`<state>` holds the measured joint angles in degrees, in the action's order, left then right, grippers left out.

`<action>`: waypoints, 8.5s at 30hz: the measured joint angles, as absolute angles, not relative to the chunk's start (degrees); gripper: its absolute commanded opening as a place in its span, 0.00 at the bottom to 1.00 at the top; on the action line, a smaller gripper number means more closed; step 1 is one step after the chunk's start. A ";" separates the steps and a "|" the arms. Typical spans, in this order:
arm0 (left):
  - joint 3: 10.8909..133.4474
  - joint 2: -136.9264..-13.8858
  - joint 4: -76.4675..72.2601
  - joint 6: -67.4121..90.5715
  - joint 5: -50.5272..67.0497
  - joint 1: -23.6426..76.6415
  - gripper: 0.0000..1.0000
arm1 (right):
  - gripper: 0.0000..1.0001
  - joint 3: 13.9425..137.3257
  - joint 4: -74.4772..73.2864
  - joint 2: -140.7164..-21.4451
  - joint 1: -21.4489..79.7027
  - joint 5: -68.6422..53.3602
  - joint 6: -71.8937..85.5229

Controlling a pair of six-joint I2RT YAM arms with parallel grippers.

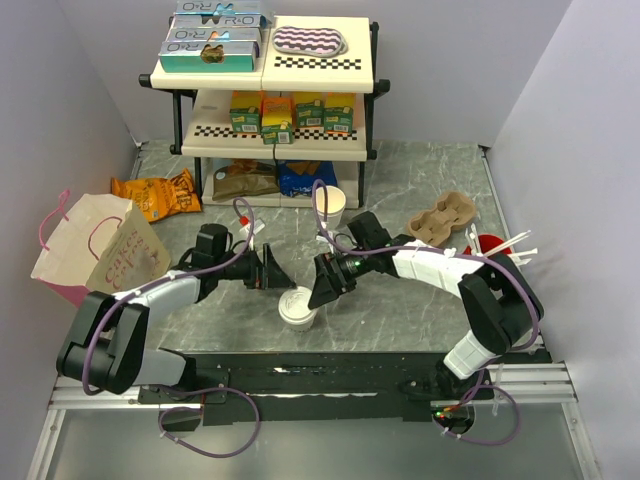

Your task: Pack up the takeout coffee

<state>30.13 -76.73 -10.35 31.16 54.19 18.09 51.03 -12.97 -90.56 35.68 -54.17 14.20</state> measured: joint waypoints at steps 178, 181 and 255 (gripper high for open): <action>63.13 -92.25 18.55 2.83 32.03 -4.86 0.88 | 1.00 78.74 -18.70 -97.86 41.76 -28.40 -6.59; 65.39 -97.49 16.45 2.20 34.87 -4.82 0.81 | 1.00 78.74 -18.92 -97.86 41.63 -28.05 -6.26; 50.76 -78.43 6.09 -43.86 -17.30 22.70 0.03 | 1.00 66.13 -18.04 -89.25 38.00 -24.64 -5.87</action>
<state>50.76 -78.43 6.09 -43.86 -17.30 22.70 66.13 -18.04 -89.25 38.00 -24.64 -5.87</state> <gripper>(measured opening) 0.222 0.994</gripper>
